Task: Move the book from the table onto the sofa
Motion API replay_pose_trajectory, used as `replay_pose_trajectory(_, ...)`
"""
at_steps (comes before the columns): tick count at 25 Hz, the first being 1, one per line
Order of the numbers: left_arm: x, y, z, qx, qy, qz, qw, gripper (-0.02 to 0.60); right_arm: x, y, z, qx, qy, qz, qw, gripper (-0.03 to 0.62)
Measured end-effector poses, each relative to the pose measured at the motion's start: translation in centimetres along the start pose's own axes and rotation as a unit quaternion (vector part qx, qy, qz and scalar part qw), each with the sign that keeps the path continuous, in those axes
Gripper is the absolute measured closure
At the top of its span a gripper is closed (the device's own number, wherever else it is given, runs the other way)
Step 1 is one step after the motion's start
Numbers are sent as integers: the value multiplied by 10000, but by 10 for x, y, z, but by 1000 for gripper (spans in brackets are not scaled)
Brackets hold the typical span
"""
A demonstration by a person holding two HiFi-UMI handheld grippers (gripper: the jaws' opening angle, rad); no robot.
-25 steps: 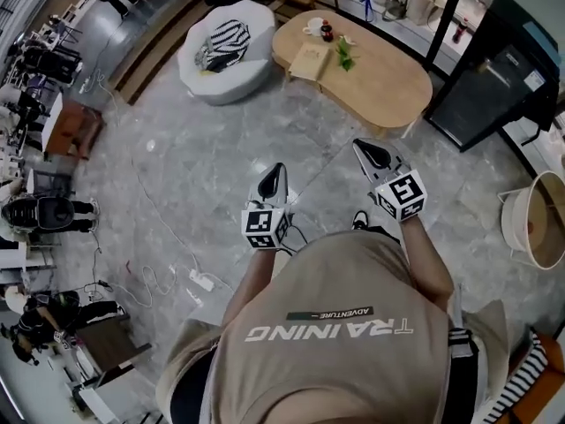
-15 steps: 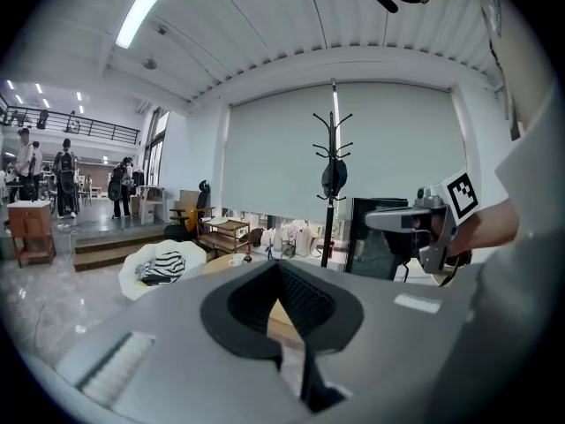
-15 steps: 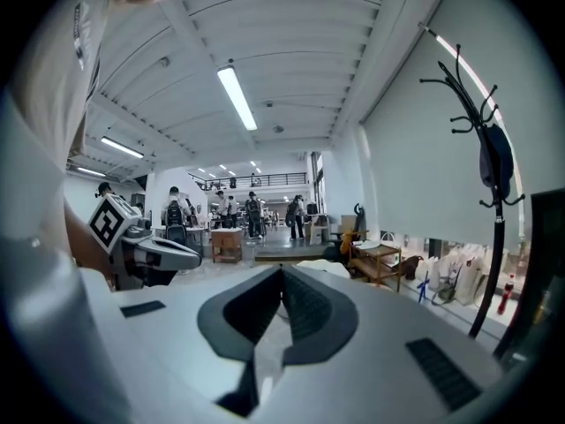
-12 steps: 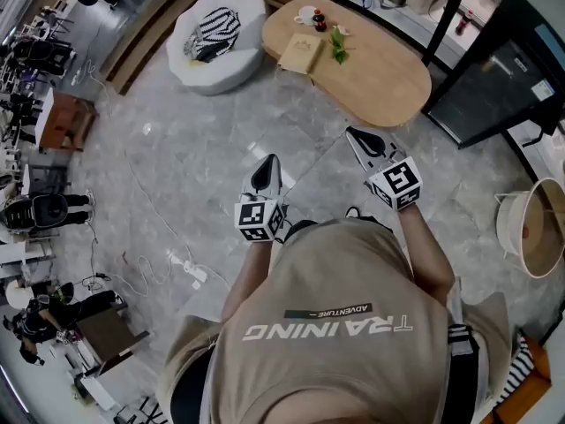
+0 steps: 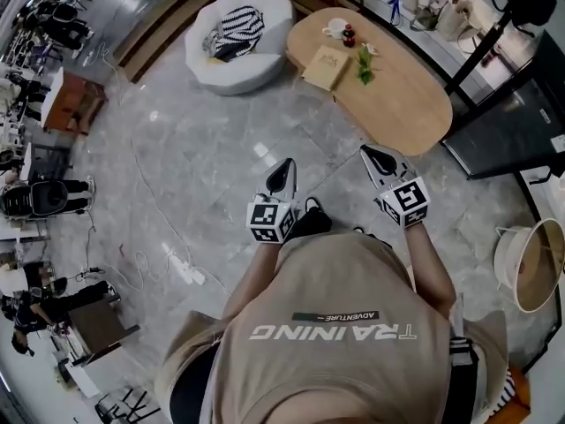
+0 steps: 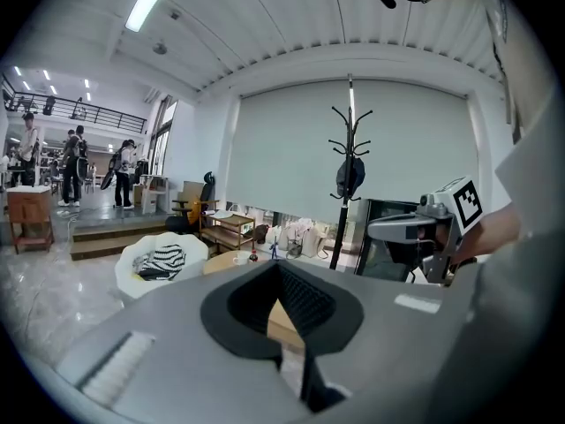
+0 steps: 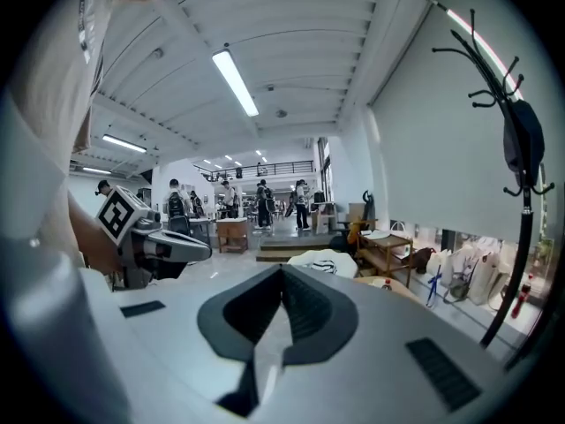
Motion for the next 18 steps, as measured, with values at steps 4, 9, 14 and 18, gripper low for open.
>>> replay_pose_trajectory(4, -22, 33, 26, 234, -35, 96, 9997, 591, -17, -11, 32, 225, 11, 56, 9997, 589)
replay_pose_trajectory(9, -39, 65, 64, 689, 75, 378, 9969, 591, -34, -22, 71, 495, -87, 128, 9987, 589)
replay_pose_trajectory(14, -43, 99, 88, 902, 160, 551, 9943, 591, -37, -22, 97, 816, -232, 183, 9962, 589)
replay_pose_trajectory(18, -39, 123, 100, 955, 209, 521, 9938, 591, -33, -27, 117, 985, -268, 446, 9938, 589)
Point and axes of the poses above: the fingertips, and each gripper's own axes: z forward along the fingers, y to its left, x out of its underside, the point moved 3 cm from there along -z, backward along the fingers, and after that the axes turned 3 degrees about y, right-handed, at the moved point
